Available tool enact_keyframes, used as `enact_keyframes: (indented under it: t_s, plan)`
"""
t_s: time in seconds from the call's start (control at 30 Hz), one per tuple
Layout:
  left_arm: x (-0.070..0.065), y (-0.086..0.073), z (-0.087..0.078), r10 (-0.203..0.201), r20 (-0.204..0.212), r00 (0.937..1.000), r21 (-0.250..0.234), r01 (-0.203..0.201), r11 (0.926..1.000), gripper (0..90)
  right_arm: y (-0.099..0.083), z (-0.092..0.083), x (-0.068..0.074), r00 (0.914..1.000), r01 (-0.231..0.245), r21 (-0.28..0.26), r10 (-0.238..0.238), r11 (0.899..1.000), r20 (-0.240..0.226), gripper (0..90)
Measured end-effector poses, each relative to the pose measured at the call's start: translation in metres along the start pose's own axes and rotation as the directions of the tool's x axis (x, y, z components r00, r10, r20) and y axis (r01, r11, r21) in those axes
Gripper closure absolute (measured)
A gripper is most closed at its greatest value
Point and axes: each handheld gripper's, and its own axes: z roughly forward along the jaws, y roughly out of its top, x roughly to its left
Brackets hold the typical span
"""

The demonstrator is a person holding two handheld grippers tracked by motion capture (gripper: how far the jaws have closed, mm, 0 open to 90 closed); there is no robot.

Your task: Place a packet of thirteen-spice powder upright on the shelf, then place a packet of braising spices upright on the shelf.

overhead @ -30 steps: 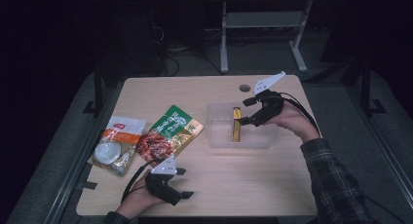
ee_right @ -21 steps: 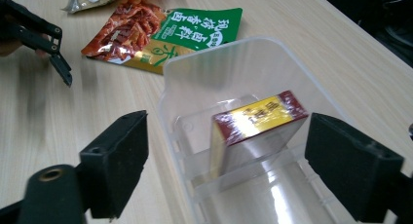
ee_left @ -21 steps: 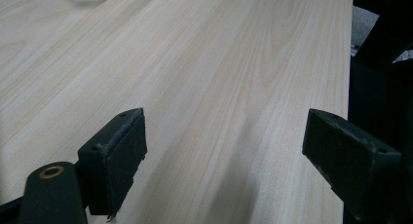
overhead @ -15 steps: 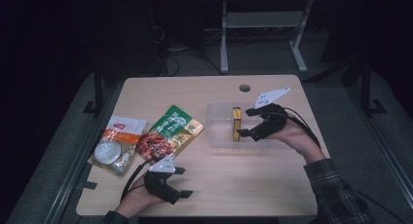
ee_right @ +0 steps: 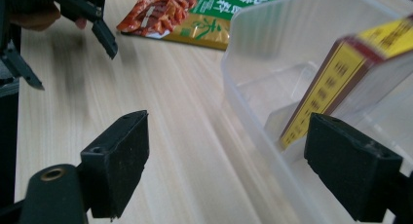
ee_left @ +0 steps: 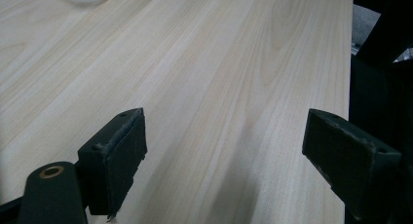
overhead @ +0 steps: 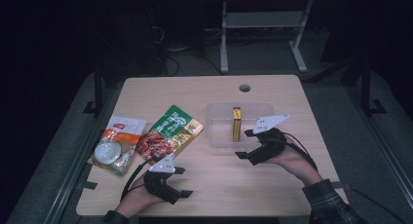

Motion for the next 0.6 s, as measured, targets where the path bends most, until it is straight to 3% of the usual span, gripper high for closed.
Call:
enact_keyframes:
  t_s: [0.37,0.6]
  plan:
    - [-0.001,-0.001,-0.002,-0.004,-0.015,0.9999,-0.001,0.004,1.0000,15.6,-0.040,0.004,0.015,0.9974,-0.071,0.038,0.071,0.997,-0.013,16.2]
    - [0.002,0.000,-0.007,-0.017,-0.052,0.9985,-0.008,0.016,0.9998,15.7,-0.066,-0.001,0.024,0.9912,-0.131,0.026,0.131,0.991,0.020,15.7]
